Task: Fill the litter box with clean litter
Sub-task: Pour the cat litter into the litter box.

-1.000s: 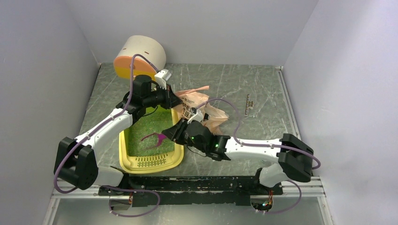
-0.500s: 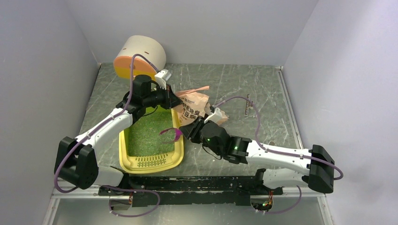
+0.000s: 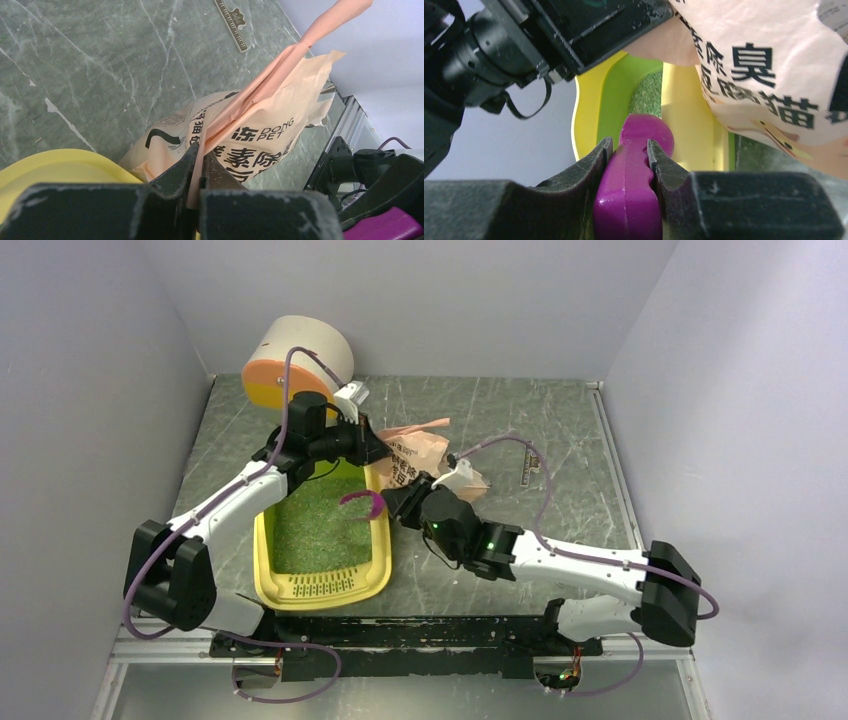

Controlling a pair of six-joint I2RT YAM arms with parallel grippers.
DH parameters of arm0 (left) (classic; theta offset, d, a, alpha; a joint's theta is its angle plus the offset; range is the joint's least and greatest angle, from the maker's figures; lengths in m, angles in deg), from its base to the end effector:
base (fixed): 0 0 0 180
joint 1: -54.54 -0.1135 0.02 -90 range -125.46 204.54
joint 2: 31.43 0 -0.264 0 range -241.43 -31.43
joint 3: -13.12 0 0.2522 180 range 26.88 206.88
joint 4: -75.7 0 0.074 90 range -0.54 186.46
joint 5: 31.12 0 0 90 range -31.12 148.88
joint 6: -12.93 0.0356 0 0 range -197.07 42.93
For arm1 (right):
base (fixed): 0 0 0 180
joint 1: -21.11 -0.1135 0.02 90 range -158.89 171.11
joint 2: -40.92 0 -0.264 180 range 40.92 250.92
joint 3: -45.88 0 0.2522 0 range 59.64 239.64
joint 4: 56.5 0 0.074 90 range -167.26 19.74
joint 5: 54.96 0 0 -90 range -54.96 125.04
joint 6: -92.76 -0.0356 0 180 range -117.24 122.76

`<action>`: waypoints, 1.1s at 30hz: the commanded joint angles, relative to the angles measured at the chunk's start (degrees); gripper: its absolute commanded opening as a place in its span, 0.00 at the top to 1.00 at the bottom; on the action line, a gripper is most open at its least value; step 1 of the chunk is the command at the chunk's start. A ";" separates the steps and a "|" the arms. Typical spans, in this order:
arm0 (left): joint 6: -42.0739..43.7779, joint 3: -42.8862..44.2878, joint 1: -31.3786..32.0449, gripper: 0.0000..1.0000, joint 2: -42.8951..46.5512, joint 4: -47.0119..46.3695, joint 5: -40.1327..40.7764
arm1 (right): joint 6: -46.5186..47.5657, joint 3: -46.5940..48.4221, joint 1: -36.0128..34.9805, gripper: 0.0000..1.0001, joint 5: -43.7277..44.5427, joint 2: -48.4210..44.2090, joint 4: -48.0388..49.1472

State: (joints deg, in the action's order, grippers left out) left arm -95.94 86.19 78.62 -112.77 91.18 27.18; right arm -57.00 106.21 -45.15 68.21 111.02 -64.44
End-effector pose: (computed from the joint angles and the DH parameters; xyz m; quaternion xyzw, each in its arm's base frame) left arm 0.2893 -0.1498 0.2962 0.1857 0.7980 -0.4053 0.4055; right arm 0.1296 0.2462 0.2874 0.1242 0.7822 0.3991 0.4619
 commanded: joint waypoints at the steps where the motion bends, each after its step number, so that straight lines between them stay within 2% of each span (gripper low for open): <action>1: 0.13 3.77 -0.70 0.95 -0.84 -0.90 -1.25 | -1.11 2.64 2.83 1.00 1.48 4.84 8.63; 6: 0.92 5.54 -0.85 0.95 -1.98 0.09 -0.70 | -2.85 4.40 4.74 1.00 -1.78 10.73 15.22; 15: 1.60 6.55 -1.83 0.95 -3.74 0.48 -1.27 | -4.40 6.14 4.69 1.00 -7.49 18.05 20.78; 24: 0.53 4.63 -2.09 0.95 -3.24 -1.04 -1.69 | -3.60 3.14 4.15 1.00 -16.20 17.20 19.37; 33: 0.65 3.85 -2.06 0.95 -1.65 -0.76 -2.26 | 2.38 -0.83 4.08 1.00 -17.65 8.36 10.94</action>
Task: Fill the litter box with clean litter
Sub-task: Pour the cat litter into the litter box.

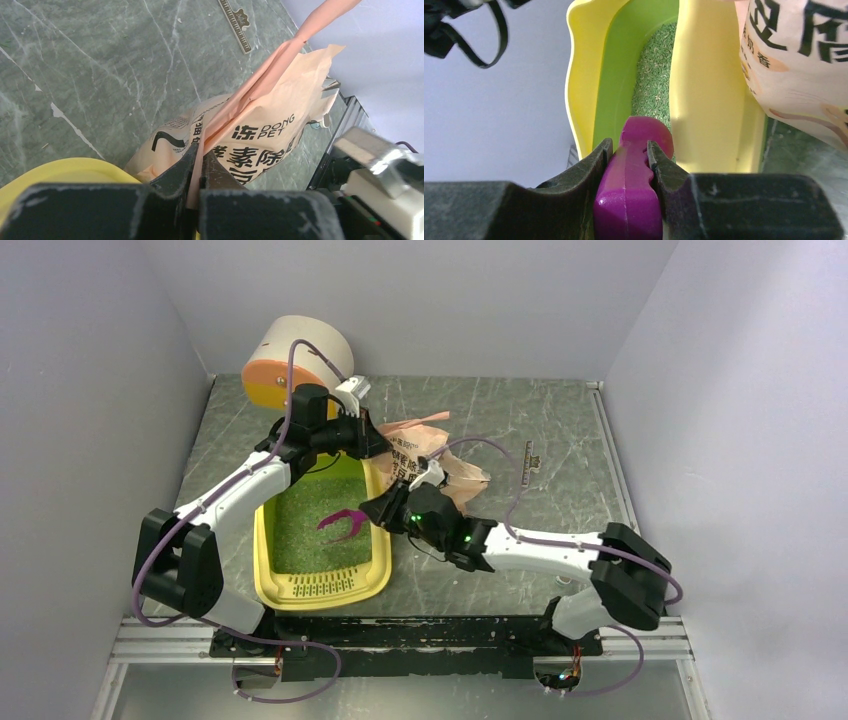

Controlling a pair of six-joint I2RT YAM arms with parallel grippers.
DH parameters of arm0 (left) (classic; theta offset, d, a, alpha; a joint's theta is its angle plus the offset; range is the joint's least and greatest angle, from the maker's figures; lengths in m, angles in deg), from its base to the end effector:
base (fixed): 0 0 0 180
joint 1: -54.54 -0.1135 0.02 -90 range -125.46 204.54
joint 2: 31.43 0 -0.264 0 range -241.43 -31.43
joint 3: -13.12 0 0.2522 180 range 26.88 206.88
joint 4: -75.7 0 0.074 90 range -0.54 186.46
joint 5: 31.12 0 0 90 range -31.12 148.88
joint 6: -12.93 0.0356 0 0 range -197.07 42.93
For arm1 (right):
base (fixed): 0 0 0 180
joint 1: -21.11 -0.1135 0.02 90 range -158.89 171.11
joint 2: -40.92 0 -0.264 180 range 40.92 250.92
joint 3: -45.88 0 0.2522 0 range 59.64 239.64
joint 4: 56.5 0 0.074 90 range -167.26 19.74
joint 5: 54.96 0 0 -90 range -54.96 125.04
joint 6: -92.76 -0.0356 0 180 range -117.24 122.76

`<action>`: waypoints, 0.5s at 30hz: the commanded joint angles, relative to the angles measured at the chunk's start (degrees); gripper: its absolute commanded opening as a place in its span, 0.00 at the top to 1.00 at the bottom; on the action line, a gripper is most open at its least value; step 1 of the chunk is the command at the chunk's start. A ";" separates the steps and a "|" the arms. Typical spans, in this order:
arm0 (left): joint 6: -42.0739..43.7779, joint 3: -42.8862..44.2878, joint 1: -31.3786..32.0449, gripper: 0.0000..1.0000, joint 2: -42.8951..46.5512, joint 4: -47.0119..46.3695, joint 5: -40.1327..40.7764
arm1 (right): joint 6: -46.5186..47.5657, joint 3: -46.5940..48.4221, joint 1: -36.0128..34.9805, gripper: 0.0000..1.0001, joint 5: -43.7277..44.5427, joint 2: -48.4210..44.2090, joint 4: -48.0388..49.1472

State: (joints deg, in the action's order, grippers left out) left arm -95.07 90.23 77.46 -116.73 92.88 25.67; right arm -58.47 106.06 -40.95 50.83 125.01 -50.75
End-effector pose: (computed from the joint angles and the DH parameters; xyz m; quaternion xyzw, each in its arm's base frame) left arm 0.3072 -0.1511 0.2962 0.1874 0.8026 -0.4053 0.3955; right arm 0.1614 0.2837 0.2401 0.0748 0.8027 0.4585 0.3739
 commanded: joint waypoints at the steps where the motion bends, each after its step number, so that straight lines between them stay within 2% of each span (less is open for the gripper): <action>1: -0.23 -0.31 -0.93 0.95 2.45 -2.53 -0.77 | 5.20 -0.59 -0.09 1.00 0.02 -6.74 -4.44; 5: -0.57 -0.85 -0.86 0.95 2.91 -2.67 -1.19 | 10.80 0.91 -0.19 1.00 2.55 -10.48 -11.67; 9: -1.34 -2.09 -0.87 0.95 3.72 -2.98 -1.59 | 13.76 2.14 -0.22 1.00 8.61 -13.09 -16.44; 12: -2.13 -2.60 -0.86 0.95 4.08 -5.10 -2.09 | 13.64 3.42 -0.12 1.00 12.93 -12.16 -15.14; 15: -2.77 -2.86 -0.86 0.95 4.17 -5.69 -2.29 | 11.15 4.29 -0.12 1.00 16.77 -9.16 -9.38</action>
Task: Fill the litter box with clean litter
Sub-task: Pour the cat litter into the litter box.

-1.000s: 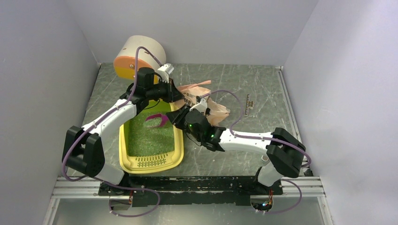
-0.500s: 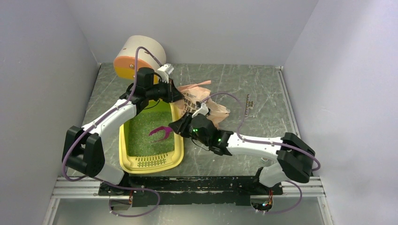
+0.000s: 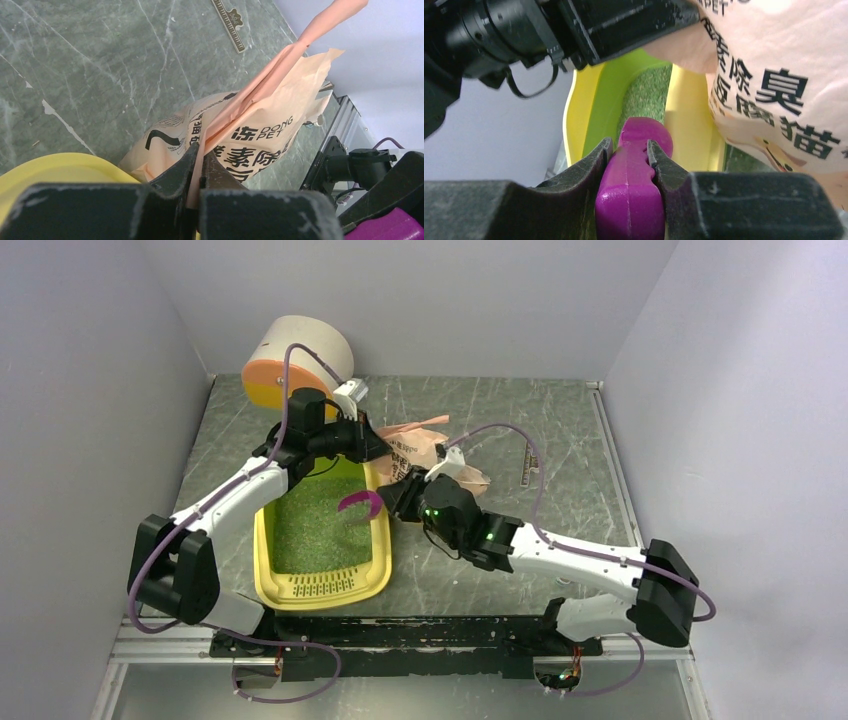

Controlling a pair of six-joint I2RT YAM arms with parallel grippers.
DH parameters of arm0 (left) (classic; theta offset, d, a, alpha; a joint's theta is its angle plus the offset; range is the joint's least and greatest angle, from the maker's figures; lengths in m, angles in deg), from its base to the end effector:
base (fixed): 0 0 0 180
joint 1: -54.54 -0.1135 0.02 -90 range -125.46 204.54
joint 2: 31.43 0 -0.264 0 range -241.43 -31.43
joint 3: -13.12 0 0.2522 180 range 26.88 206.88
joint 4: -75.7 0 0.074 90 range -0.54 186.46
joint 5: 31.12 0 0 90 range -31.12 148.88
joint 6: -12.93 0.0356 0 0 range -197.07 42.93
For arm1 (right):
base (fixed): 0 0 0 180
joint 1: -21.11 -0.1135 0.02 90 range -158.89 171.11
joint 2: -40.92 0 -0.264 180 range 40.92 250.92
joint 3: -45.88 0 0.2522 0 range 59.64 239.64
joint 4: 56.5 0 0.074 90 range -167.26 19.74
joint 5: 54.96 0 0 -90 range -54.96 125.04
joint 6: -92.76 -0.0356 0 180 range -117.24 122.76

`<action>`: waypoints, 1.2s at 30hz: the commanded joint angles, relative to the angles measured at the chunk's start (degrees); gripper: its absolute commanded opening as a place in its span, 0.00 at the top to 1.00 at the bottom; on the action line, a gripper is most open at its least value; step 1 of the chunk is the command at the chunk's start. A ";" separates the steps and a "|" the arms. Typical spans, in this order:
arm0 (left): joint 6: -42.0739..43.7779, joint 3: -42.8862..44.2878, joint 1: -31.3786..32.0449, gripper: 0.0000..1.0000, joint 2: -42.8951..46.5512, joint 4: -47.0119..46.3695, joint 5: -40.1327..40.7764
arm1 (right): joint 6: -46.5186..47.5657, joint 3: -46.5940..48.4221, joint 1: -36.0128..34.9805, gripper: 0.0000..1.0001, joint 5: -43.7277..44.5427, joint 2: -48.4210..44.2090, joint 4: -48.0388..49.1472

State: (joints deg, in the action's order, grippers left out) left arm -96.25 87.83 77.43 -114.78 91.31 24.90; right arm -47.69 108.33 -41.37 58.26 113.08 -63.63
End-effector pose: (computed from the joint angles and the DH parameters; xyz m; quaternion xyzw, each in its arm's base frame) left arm 0.2992 -0.1479 0.2953 0.1845 0.7976 -0.4154 0.3964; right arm 0.1464 0.2506 0.2914 0.0368 0.7948 0.3973 0.4572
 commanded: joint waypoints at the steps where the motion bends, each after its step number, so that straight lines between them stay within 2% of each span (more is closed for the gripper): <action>1: -1.64 -0.43 -0.83 0.95 2.23 -4.08 -1.49 | -0.21 2.40 0.31 1.00 9.88 4.09 6.28; 8: -0.62 0.49 -0.83 0.95 2.05 -2.17 -0.43 | 0.19 10.51 -0.58 1.00 7.48 17.81 16.27; 13: -0.44 0.48 -0.83 0.95 2.05 -1.98 -0.27 | 2.60 8.28 -2.28 1.00 7.66 18.51 19.60; 19: -1.53 -0.77 -0.83 0.95 2.18 -3.74 -1.02 | 9.32 1.91 -3.31 1.00 8.46 12.85 22.04; 22: -0.57 -1.03 -0.77 0.95 2.77 -4.19 -3.34 | 15.89 -0.67 -3.28 1.00 5.25 9.76 24.32; 27: 3.56 -1.61 0.03 0.95 5.35 -1.94 -4.01 | 19.00 0.73 -3.29 1.00 -0.20 4.74 15.85; 31: 5.20 -3.97 0.11 0.95 8.57 -0.06 -4.07 | 17.02 -2.52 -3.31 1.00 -2.99 -4.30 11.19; 36: 6.65 -6.76 0.22 0.95 11.94 1.99 -4.08 | 15.25 -4.30 -3.23 1.00 -3.66 -15.11 0.65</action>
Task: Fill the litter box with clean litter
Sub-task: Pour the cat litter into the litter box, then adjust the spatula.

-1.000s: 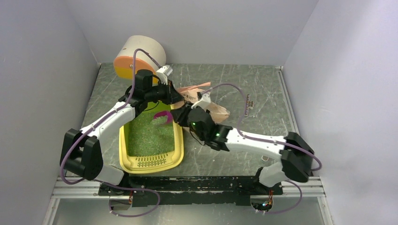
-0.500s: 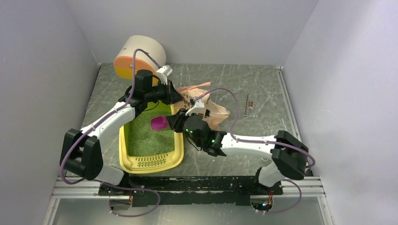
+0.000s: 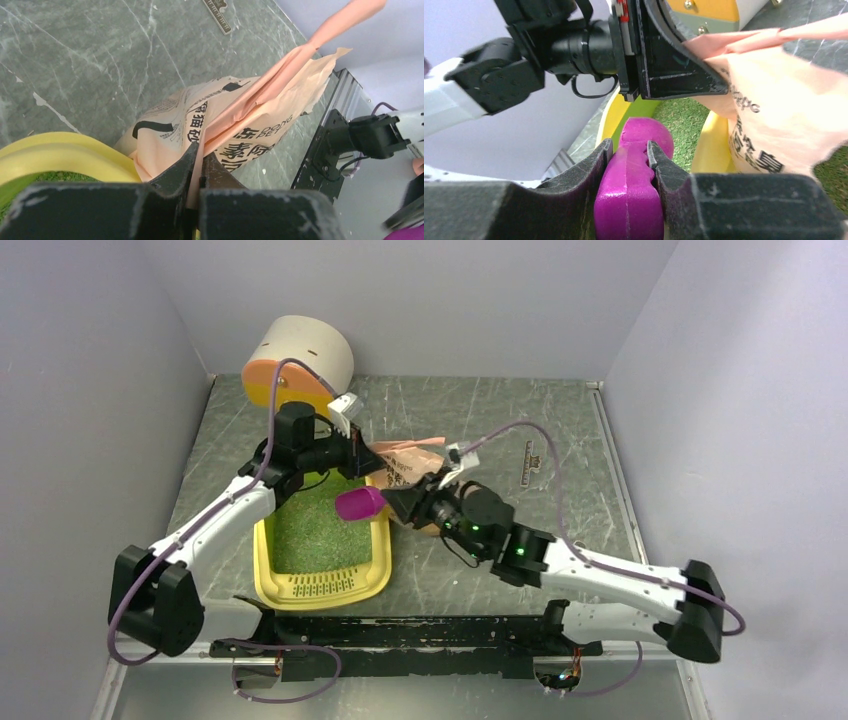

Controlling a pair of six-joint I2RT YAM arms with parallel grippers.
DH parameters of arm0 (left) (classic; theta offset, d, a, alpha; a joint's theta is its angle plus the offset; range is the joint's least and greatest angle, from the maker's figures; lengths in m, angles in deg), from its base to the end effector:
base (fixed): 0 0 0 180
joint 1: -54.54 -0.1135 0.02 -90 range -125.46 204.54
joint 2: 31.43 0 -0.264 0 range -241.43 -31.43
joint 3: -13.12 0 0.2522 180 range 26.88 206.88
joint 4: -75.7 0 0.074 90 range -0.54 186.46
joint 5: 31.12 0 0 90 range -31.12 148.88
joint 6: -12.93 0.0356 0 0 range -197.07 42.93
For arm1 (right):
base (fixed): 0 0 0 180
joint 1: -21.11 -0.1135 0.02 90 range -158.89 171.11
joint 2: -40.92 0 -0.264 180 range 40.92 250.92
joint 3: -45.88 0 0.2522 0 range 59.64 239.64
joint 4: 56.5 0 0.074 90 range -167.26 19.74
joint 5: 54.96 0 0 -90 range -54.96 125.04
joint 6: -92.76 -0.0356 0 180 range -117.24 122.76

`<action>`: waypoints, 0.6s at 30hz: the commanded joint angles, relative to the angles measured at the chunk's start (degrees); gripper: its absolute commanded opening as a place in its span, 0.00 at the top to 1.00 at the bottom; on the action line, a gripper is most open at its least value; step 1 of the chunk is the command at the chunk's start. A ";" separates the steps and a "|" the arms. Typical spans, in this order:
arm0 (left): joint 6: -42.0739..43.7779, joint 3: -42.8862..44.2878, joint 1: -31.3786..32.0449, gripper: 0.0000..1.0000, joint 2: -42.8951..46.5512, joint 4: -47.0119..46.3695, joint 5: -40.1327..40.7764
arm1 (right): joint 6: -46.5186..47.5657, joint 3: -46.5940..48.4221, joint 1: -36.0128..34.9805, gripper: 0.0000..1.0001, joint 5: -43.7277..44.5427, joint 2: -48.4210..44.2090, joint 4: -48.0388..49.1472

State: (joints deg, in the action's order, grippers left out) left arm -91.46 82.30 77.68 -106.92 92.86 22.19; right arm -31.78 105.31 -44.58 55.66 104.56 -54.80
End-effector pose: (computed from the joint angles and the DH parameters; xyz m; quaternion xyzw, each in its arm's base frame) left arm 0.2662 -0.1369 0.3005 0.2327 0.7782 -0.4167 0.4083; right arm 0.1191 0.2332 0.3268 -0.0716 0.7179 0.4391 0.5354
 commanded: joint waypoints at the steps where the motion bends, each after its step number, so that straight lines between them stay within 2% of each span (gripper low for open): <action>1: 1.83 -1.88 -0.02 0.95 4.58 0.59 -1.37 | -0.95 -1.63 -0.05 1.00 -1.07 -8.55 -9.79; 8: 1.35 -3.72 0.07 0.95 6.19 0.13 -1.51 | -3.57 -2.47 -0.04 1.00 1.33 -18.81 -19.22; 11: 0.91 -3.68 0.07 0.84 5.78 -0.69 -1.75 | -4.63 -2.07 0.00 1.00 3.28 -21.36 -22.66; 18: 0.13 -2.40 0.06 0.69 3.68 -2.91 -3.25 | -8.00 -1.67 -0.01 1.00 9.92 -26.96 -29.49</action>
State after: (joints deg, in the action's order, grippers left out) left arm -90.63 78.65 77.78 -102.78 93.01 21.54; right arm -37.18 103.24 -44.58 60.34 80.80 -79.74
